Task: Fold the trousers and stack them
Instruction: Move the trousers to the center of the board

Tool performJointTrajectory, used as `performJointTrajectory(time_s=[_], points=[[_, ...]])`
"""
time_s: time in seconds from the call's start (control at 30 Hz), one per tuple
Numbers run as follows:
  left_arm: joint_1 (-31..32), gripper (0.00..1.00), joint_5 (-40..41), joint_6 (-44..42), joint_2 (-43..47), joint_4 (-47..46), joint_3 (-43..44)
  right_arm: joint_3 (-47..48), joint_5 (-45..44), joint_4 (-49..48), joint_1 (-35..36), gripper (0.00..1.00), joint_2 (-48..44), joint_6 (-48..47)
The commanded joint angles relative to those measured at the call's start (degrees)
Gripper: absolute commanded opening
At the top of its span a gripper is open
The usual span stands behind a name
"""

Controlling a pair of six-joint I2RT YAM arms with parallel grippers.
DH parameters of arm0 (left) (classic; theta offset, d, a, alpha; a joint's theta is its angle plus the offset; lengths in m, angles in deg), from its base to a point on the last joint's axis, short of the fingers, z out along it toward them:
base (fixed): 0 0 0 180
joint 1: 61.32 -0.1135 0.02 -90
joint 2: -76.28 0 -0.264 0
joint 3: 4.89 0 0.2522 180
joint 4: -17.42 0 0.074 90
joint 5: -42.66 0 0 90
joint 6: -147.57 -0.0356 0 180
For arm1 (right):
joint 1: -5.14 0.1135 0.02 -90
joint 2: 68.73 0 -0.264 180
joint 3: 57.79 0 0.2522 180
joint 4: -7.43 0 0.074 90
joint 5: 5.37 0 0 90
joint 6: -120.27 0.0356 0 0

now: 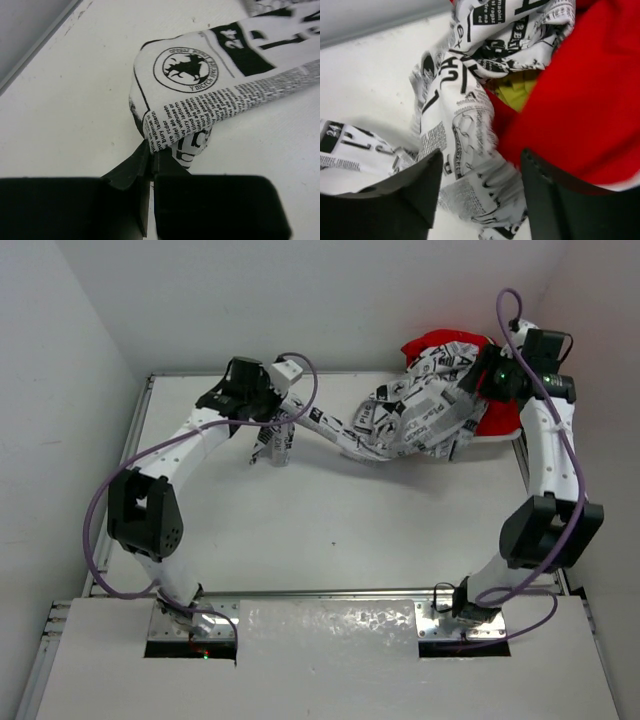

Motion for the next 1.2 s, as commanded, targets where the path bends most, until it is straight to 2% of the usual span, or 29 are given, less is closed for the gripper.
performJointTrajectory(time_s=[0.0,0.03,0.07,0.13,0.17,0.2,0.4,0.5,0.6,0.7,0.73,0.8,0.93,0.97,1.03,1.07,1.1,1.17], points=[[-0.5,0.0,3.4,0.5,4.0,-2.3,-1.3,-1.4,1.6,-1.0,-0.4,0.63,3.4,-0.9],[-1.3,0.0,6.7,0.2,4.5,-2.9,-1.6,-1.9,1.7,-1.1,-0.4,0.74,3.6,-1.1],[-2.7,0.0,7.6,0.0,4.7,-3.2,-1.2,-2.3,1.6,-1.4,-0.9,0.77,3.7,-1.4],[-10.1,0.0,7.5,2.3,4.7,-2.6,2.4,-2.3,1.0,-0.9,-2.4,0.79,4.5,-1.0],[-13.5,0.0,7.0,3.2,4.5,-1.8,4.3,-2.3,1.1,-0.9,-3.1,0.8,5.0,-0.4],[-20.1,0.0,6.3,3.8,3.9,-0.9,6.3,-2.0,1.6,-0.7,-3.7,0.8,5.3,0.1],[-41.0,0.0,3.1,2.8,5.5,4.6,20.7,0.2,-0.3,0.7,-5.6,0.77,9.5,1.1],[-48.8,0.0,1.3,2.5,5.5,6.6,30.1,1.7,-1.5,1.5,-5.6,0.77,13.2,1.5],[-53.0,0.0,-1.3,2.3,6.2,8.1,38.9,3.9,-3.8,3.9,-5.6,0.76,16.4,1.9],[-53.1,0.0,-9.8,1.1,9.2,9.1,40.8,4.8,-3.4,4.8,-5.0,0.75,18.4,1.1],[-53.0,0.0,-17.7,1.9,11.2,8.9,38.4,4.2,-3.1,4.0,-3.7,0.75,17.8,-1.1],[-52.2,0.0,-26.0,3.5,12.9,7.5,35.0,3.3,-4.4,3.1,-1.2,0.75,16.3,-4.8],[-47.8,0.0,-27.5,5.5,13.8,8.0,29.3,3.0,-11.9,2.3,10.7,0.78,14.1,-17.6],[-46.3,0.0,-27.5,5.6,13.7,8.3,29.0,3.9,-13.0,2.9,11.5,0.78,15.3,-19.7],[-44.7,0.0,-26.9,5.7,13.7,8.6,29.2,5.7,-17.2,4.3,14.7,0.78,17.9,-20.4],[-42.8,0.0,-26.7,5.6,13.7,8.9,29.5,8.1,-19.7,6.7,15.2,0.78,21.3,-20.2],[-41.8,0.0,-26.1,5.2,13.7,9.5,29.7,9.6,-25.8,8.6,15.4,0.77,23.3,-20.1],[-38.8,0.0,-25.8,5.4,13.7,9.7,29.9,14.0,-29.6,13.8,15.5,0.76,29.0,-20.0]])
